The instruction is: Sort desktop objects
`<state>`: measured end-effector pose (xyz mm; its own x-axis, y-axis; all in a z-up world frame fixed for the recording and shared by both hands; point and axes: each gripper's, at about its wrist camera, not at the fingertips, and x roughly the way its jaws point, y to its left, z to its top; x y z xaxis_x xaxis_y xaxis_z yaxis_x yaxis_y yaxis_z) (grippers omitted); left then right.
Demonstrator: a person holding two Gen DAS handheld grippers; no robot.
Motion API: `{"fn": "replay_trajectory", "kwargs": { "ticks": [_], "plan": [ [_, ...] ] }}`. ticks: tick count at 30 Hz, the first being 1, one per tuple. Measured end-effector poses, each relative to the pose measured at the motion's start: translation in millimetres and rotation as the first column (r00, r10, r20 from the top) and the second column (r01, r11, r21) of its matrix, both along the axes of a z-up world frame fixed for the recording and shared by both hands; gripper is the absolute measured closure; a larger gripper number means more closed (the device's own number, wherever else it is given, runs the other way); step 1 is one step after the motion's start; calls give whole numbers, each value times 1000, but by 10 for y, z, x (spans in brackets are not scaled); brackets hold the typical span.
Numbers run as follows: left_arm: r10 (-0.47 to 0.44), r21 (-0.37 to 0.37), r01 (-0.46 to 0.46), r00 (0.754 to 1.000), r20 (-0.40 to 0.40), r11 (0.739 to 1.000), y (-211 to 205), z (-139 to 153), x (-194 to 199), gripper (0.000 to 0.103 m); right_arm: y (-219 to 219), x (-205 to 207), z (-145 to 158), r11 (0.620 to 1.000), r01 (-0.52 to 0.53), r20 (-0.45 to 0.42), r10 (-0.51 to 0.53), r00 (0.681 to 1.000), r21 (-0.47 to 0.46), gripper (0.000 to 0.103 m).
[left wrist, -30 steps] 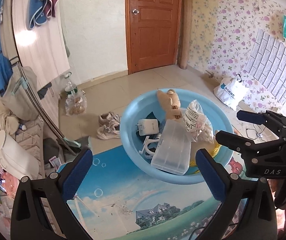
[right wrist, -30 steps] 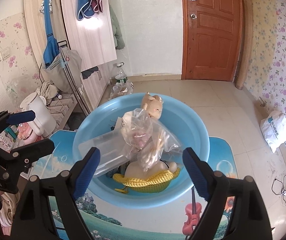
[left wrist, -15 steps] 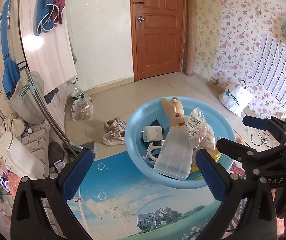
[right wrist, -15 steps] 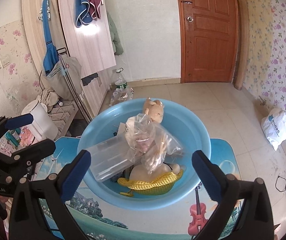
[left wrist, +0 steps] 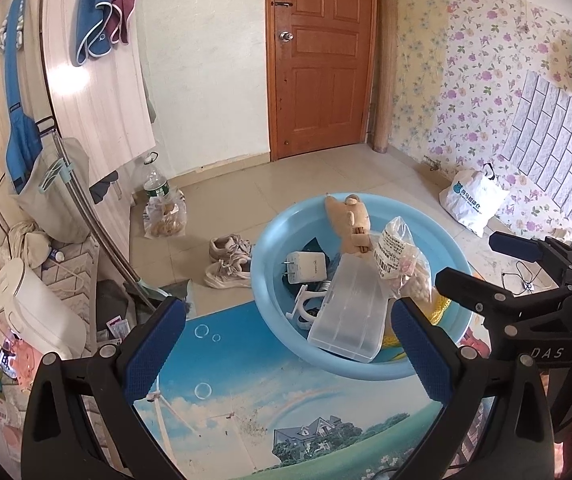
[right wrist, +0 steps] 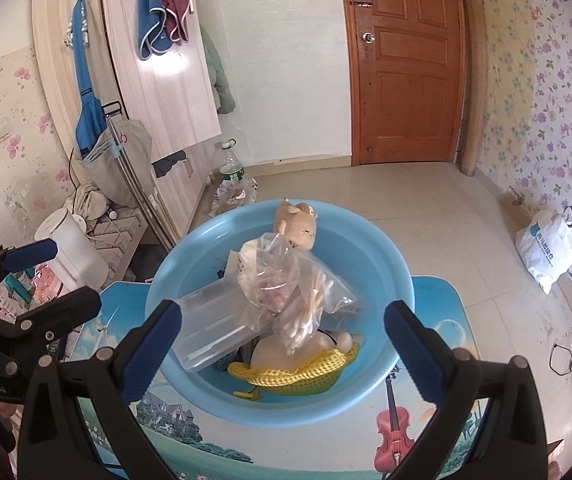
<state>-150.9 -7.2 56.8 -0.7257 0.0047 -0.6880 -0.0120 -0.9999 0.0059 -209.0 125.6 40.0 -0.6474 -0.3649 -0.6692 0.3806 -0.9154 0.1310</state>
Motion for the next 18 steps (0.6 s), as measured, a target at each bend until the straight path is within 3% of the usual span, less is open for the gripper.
{"fn": "replay_trajectory", "kwargs": {
  "ticks": [11,18],
  "plan": [
    [90,23,-90,996,5,996,-105,-76,44,0,-75,29,-13,999,53,19,-53,998,-4,0],
    [171,36,-171,985,7,985,-202,-192,80,0,-203,176,30,992,68,-101,-57,993,103,0]
  ]
}}
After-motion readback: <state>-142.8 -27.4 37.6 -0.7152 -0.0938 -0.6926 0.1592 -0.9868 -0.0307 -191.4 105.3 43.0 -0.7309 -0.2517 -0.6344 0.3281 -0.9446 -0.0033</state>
